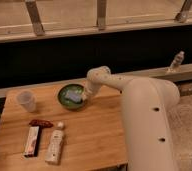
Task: Pick up the ceramic bowl
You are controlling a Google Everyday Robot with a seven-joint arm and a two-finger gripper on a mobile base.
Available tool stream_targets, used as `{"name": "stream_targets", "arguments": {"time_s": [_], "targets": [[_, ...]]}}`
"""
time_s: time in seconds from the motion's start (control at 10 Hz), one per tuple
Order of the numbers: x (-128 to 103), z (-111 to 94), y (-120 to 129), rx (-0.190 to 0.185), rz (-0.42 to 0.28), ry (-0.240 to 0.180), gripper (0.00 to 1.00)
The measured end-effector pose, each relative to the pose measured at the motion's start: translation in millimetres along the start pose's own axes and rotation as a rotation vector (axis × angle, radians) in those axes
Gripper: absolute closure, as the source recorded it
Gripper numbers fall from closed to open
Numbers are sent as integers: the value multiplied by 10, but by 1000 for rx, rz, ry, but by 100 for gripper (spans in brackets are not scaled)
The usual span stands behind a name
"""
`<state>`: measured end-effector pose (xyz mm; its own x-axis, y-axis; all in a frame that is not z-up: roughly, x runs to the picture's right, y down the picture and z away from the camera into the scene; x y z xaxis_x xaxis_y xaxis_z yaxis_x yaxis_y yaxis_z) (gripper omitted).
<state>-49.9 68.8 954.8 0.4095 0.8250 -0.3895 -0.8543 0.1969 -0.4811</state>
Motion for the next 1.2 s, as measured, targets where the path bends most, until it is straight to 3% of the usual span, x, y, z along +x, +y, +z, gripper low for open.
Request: {"name": "stream_targets", "arguments": {"time_s": [0.2,0.7,1.2], "targets": [[-8,-76,-11,-51,11,-36,100],[-237,-571,-87,-152,28,-204,100],[-533,-841,30,-232,-18,-285,100]]}}
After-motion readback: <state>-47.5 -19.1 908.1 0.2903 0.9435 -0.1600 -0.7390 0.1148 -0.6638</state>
